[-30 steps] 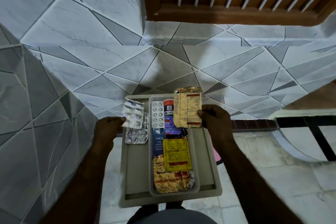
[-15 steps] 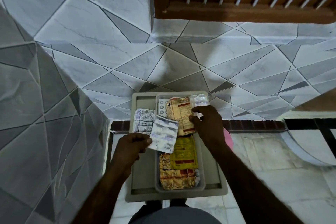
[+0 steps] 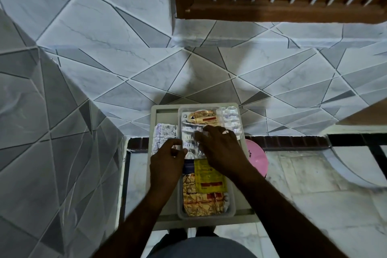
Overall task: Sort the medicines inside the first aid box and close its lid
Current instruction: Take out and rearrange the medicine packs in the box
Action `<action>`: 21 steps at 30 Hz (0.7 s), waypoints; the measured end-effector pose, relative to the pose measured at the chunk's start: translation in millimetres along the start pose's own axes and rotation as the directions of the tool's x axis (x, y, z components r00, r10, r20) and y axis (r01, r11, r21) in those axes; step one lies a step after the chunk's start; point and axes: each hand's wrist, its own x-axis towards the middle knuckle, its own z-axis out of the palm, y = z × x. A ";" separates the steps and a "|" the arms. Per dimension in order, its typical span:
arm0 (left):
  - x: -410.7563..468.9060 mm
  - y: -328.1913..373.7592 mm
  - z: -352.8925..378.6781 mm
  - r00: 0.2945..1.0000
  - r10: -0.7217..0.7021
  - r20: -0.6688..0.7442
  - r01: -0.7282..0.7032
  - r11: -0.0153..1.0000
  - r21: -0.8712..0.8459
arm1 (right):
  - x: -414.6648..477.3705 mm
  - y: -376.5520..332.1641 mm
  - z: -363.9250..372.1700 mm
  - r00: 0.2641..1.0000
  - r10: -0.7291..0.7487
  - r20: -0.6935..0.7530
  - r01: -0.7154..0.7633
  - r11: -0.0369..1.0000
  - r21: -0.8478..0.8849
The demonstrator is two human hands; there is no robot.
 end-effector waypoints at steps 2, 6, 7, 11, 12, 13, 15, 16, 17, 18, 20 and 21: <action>3.0 0.6 1.3 0.998 0.060 0.008 -0.060 0.992 0.108 | 5.0 -2.1 2.0 0.999 -0.004 0.034 0.004 1.000 0.015; 11.7 -5.8 7.5 0.981 0.167 0.099 -0.190 0.932 0.308 | 19.6 -0.2 1.7 0.997 0.043 0.056 -0.043 0.999 0.000; 12.7 -7.4 9.2 0.976 0.185 0.119 -0.216 0.909 0.356 | 23.3 0.2 0.7 0.996 0.045 0.077 -0.045 0.999 0.006; 17.7 -10.3 12.9 0.958 0.259 0.119 -0.284 0.816 0.503 | 40.3 2.5 -7.3 0.989 0.040 0.142 -0.051 0.996 0.073; 18.2 -10.6 13.5 0.951 0.284 0.123 -0.305 0.792 0.529 | 44.1 3.1 -8.9 0.987 0.043 0.155 -0.056 0.995 0.082; 18.8 -10.7 14.0 0.946 0.296 0.129 -0.317 0.775 0.547 | 47.7 3.9 -10.4 0.984 0.050 0.173 -0.066 0.994 0.090; 19.7 -10.6 13.7 0.952 0.274 0.138 -0.303 0.769 0.562 | 54.5 5.1 -14.0 0.972 0.060 0.228 -0.083 0.992 0.094; 20.2 -11.1 13.4 0.956 0.257 0.140 -0.290 0.776 0.560 | 57.7 5.6 -15.5 0.964 0.066 0.258 -0.092 0.991 0.092; 20.7 -11.4 12.9 0.959 0.249 0.137 -0.283 0.785 0.551 | 61.0 5.9 -16.8 0.956 0.072 0.284 -0.101 0.991 0.091; 21.6 -11.8 12.1 0.960 0.244 0.136 -0.278 0.791 0.545 | 64.9 6.1 -18.0 0.949 0.076 0.307 -0.108 0.990 0.089; 23.6 -11.6 11.0 0.962 0.233 0.143 -0.273 0.787 0.554 | 72.6 6.9 -19.3 0.934 0.086 0.346 -0.121 0.989 0.081; 24.9 -11.5 10.7 0.963 0.228 0.145 -0.270 0.785 0.557 | 75.9 7.4 -18.9 0.929 0.092 0.359 -0.129 0.989 0.078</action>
